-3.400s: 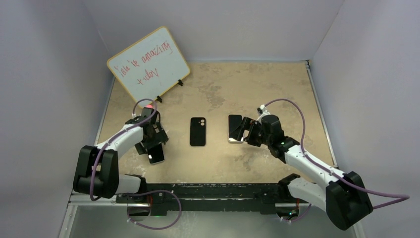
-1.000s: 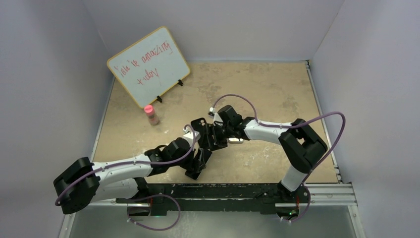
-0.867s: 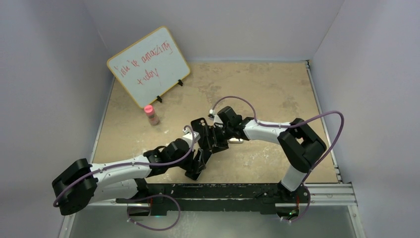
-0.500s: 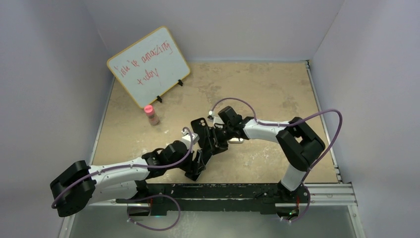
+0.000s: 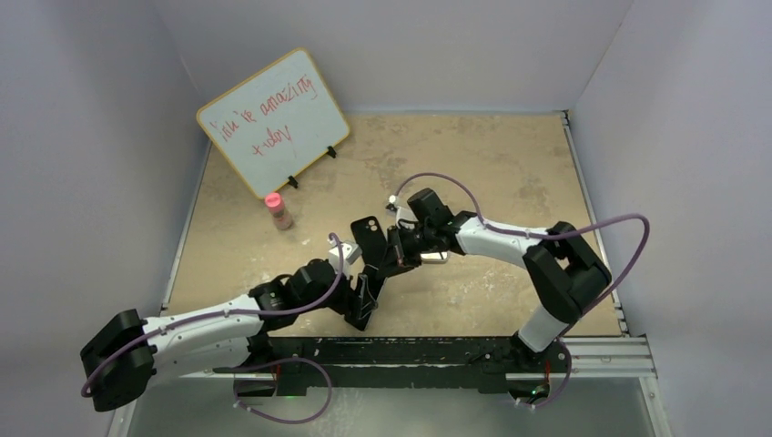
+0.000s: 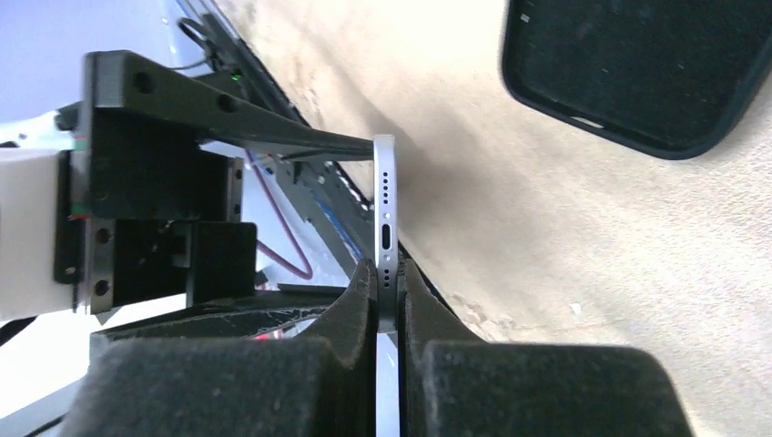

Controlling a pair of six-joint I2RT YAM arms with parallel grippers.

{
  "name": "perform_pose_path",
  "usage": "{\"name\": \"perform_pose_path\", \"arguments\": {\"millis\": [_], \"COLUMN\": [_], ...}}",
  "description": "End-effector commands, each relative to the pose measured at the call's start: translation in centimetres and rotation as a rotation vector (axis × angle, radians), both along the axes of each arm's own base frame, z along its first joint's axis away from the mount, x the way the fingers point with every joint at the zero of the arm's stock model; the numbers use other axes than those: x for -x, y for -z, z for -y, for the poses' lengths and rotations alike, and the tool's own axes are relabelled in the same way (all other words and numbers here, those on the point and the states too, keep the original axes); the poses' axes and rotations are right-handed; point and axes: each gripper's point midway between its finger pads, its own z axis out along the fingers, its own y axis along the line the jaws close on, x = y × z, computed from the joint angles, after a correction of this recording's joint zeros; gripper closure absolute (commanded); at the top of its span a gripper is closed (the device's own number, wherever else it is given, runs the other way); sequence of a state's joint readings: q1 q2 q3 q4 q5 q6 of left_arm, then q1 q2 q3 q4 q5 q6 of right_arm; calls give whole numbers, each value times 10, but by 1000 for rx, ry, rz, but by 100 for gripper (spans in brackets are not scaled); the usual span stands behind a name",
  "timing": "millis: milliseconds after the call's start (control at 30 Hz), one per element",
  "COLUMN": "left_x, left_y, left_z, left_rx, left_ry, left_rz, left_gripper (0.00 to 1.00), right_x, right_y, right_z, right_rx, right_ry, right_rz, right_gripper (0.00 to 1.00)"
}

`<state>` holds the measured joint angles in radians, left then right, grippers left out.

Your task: Put the phone into the phone case

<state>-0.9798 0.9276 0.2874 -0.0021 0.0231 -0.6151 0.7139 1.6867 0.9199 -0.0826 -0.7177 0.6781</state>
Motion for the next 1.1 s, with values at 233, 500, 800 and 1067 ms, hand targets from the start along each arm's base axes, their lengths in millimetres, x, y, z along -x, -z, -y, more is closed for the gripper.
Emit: {"name": "perform_pose_path", "arguments": {"millis": [233,500,800,1067], "left_x": [-31,-86,-145,-155], "left_y": [-109,-145,-144,-118], "left_z": [18,-6,-39,-32], "left_rx": [164,-47,99,192], "left_ry": [-196,-351,-464,-419], "left_rz": [25,110,-61,-145], "left_gripper": [4,0,6,20], "right_x": [-45,-83,-124,-144], "right_y": [-80,-102,-117,-90], "right_z": [6,24,51,74], "right_rx": [-145,-171,-252,-97], "right_ry": [313,594,938,1128], "right_rz": [216,320,407,430], "right_gripper": [100,100,100,100]}}
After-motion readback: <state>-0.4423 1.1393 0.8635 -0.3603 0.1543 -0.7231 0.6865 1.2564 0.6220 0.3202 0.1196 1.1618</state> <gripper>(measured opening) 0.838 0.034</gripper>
